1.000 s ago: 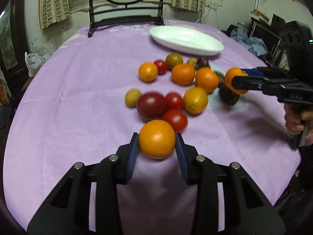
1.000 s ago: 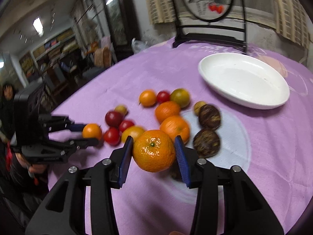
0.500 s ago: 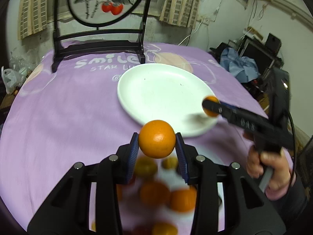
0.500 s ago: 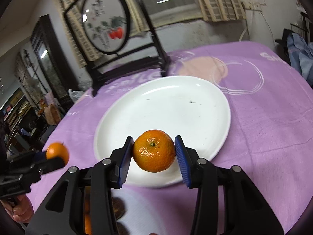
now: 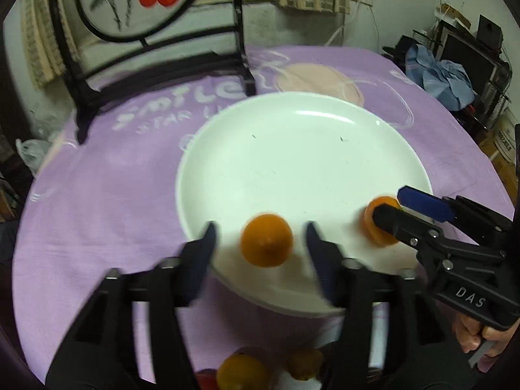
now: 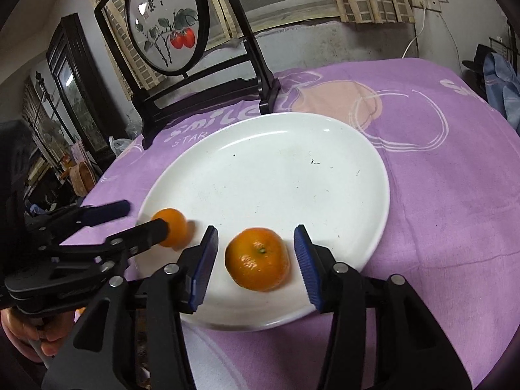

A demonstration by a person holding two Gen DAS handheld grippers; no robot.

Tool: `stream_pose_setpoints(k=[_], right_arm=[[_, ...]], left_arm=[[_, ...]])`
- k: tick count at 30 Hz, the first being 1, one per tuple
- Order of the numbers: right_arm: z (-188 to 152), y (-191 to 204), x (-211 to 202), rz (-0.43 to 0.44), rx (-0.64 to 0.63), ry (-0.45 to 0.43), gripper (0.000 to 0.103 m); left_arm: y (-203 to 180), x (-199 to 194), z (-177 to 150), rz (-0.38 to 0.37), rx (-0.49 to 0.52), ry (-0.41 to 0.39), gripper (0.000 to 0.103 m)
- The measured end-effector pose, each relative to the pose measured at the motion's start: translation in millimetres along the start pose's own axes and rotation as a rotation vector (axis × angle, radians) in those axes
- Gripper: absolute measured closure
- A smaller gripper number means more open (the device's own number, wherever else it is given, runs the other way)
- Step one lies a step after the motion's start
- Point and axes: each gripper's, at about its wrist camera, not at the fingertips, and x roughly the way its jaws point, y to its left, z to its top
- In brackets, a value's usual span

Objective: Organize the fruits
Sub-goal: 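Carry both fruits onto the white plate and open both tools, then grasp a dark brown fruit with the right tool while the left grasps a red tomato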

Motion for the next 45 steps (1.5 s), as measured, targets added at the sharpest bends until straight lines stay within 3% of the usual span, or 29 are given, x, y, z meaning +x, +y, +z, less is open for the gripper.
stream_pose_setpoints(k=[6,12,17,19,20,24,28,37,42,45], right_arm=[[-4,13,-19,0.059,0.015,0.031,0.052],[-36,55,-38,0.071,-0.133,0.125,0.052],[-88,91,-66,0.029,-0.366,0.138,0.052],[-102,96,-72,0.017,-0.398,0.156,0.04],[-110,100,-76,0.015,-0.416,0.151,0.04],[-127,110,-74,0.043,-0.476,0.207,0.04],[-132,107,-62,0.032,-0.46,0.263,0.04],[-134,102,-54,0.02,-0.439,0.294,0.04],[-135,105,-54,0.024,-0.452,0.29,0.055],[-134,103,-55,0.032,-0.438,0.287,0.056]], left_arm=[[22,-75,-28,0.026,-0.004,-0.141,0.003],[64,-119,-83,0.013,-0.046,-0.209,0.002],[99,-121,-130,-0.012,-0.181,-0.189,0.002],[107,-123,-143,-0.019,-0.203,-0.175,0.002],[110,-126,-149,-0.045,-0.218,-0.172,0.002],[109,-132,-159,-0.109,-0.221,-0.164,0.002],[103,-133,-161,-0.082,-0.193,-0.17,0.002],[98,-133,-165,-0.059,-0.163,-0.17,0.002],[102,-134,-169,-0.029,-0.176,-0.17,0.002],[106,-142,-177,-0.044,-0.201,-0.179,0.002]])
